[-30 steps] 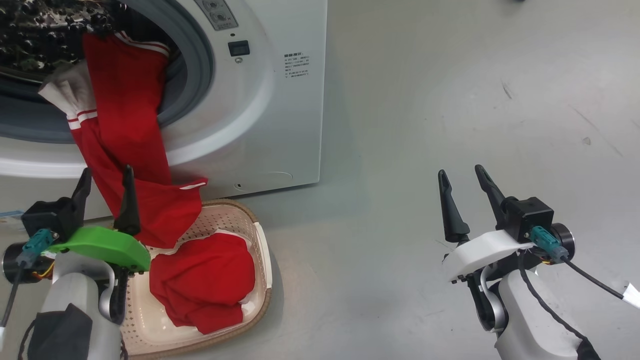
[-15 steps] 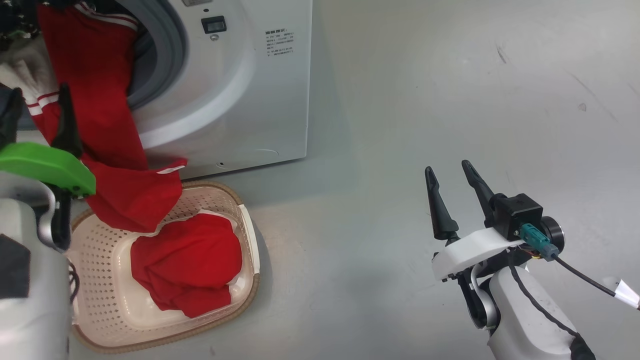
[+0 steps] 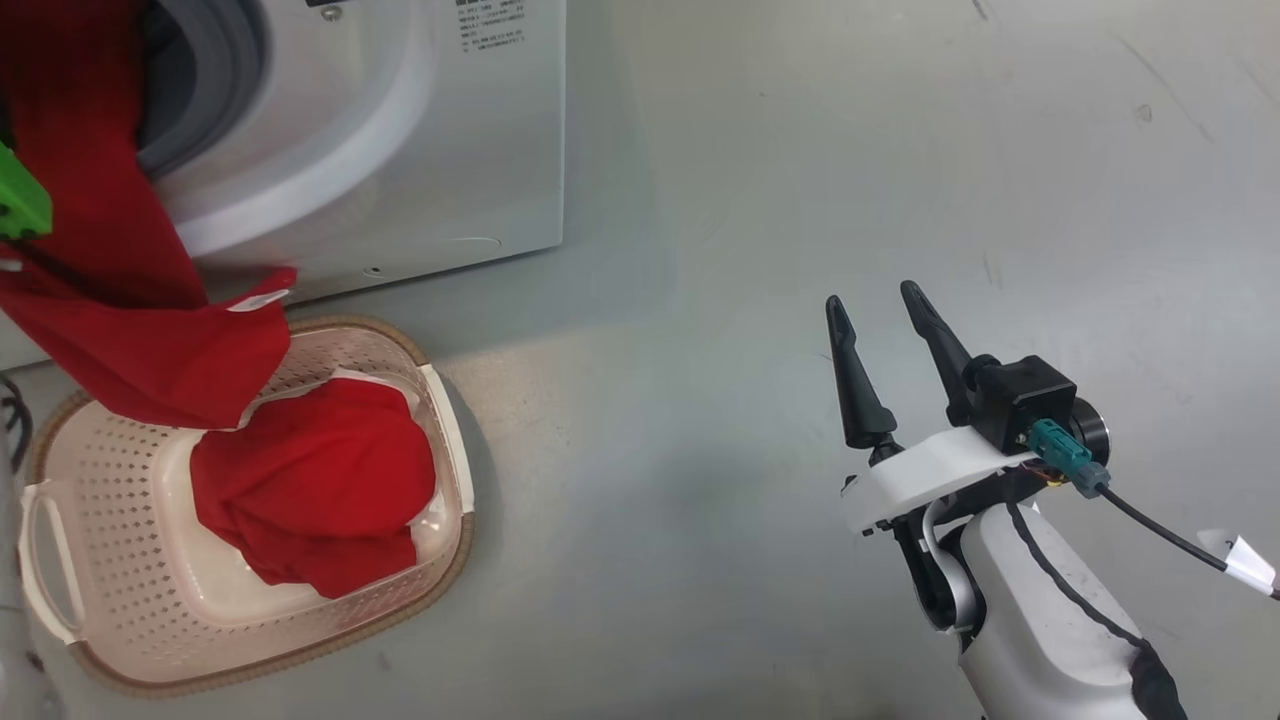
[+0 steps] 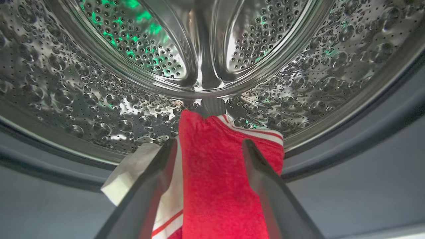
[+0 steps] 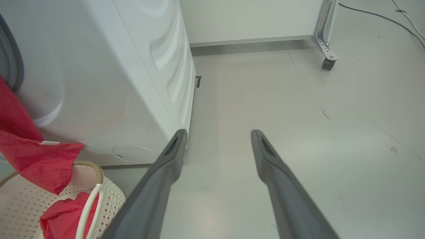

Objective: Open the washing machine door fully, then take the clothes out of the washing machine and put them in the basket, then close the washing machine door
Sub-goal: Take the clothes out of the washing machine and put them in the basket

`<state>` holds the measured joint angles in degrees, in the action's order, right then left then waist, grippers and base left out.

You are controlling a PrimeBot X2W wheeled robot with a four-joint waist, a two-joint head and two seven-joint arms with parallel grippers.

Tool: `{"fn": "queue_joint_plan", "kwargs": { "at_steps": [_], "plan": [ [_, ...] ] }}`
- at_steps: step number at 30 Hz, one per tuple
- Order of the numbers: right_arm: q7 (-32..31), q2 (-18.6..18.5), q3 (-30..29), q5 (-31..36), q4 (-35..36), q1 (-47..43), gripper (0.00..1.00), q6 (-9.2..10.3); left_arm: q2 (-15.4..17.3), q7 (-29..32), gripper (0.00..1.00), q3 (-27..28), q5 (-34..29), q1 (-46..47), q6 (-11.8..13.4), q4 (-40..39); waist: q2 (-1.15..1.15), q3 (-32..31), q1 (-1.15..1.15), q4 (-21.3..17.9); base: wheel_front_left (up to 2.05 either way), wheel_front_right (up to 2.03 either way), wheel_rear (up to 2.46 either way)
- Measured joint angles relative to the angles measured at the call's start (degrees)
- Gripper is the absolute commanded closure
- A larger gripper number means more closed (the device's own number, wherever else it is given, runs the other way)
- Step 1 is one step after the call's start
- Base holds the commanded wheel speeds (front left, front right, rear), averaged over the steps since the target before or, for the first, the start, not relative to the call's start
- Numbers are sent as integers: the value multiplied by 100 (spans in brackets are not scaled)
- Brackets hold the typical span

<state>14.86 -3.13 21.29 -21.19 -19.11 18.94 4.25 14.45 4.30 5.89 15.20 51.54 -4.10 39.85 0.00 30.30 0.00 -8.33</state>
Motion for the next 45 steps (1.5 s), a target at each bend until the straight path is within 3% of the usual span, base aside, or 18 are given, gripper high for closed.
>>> {"fn": "queue_joint_plan", "kwargs": {
  "at_steps": [17,28,29,30,31,45],
  "plan": [
    [0,4,279,-353,199,201,0,94,347,1222,0,305,138,783,493,720,0,756,0,-441,0,0,0],
    [0,7,341,-402,215,367,0,145,543,1277,0,267,-11,1116,684,803,0,1061,0,-451,0,0,0],
    [0,5,345,-402,214,384,0,145,541,1278,6,258,-12,1131,684,821,0,1068,0,-447,0,0,0],
    [0,5,345,-402,210,406,0,145,533,1276,29,244,-12,1141,684,834,0,1071,0,-440,0,0,0],
    [0,5,338,-402,204,422,0,146,502,1258,100,234,-12,1155,684,855,0,1069,0,-432,0,0,0],
    [0,3,183,-361,-12,505,0,153,-53,726,100,14,-15,953,500,1263,0,710,0,-232,0,0,0]
  ]
}}
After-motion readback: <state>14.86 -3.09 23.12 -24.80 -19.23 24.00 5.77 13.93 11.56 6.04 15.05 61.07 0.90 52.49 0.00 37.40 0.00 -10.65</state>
